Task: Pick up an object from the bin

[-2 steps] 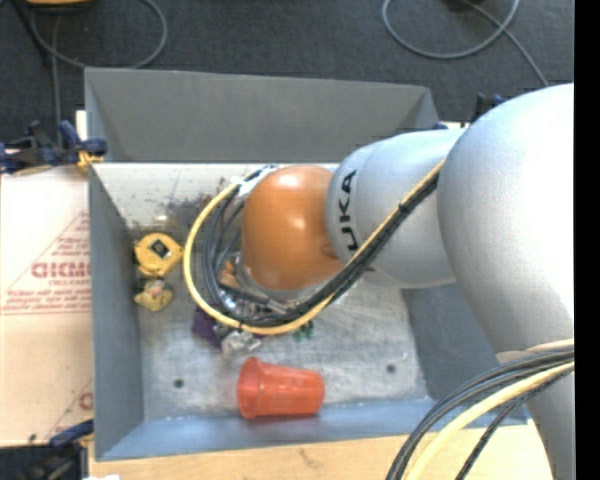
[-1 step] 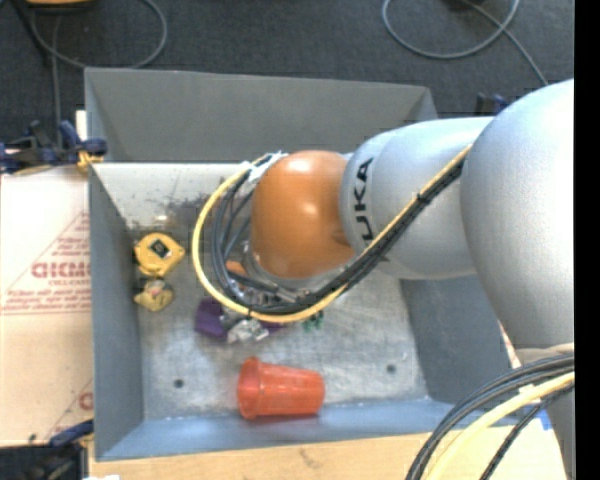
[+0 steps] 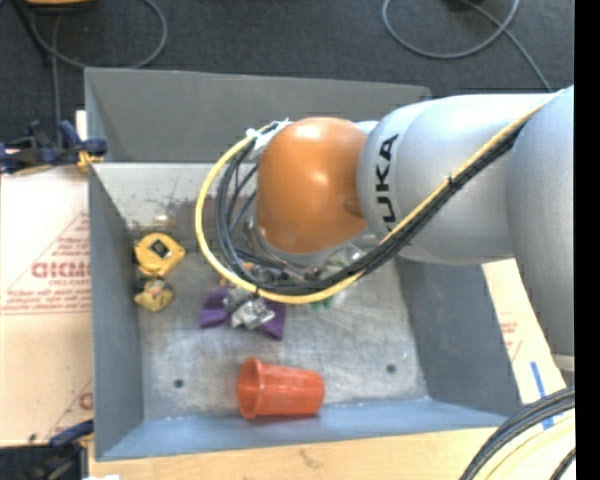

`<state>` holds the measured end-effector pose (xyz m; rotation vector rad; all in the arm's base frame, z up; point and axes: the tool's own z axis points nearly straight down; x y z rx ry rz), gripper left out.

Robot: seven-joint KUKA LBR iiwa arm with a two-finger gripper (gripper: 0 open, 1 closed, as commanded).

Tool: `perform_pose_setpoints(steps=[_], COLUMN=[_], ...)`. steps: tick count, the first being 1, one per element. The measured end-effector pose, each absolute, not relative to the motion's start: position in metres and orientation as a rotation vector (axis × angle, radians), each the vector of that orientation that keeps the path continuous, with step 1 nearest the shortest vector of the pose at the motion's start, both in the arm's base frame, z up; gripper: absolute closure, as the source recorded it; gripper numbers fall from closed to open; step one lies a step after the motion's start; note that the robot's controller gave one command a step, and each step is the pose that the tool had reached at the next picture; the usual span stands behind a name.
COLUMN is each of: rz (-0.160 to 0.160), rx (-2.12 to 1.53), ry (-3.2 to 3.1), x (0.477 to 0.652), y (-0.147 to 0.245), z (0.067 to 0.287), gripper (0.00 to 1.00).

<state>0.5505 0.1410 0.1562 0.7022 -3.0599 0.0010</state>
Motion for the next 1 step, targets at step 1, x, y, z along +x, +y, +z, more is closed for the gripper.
perform_pose_setpoints(steps=[1], rz=[0.001], rx=[0.718], ry=[-3.060], x=[0.5457], y=[0.1388], z=[0.2038], gripper=[1.00])
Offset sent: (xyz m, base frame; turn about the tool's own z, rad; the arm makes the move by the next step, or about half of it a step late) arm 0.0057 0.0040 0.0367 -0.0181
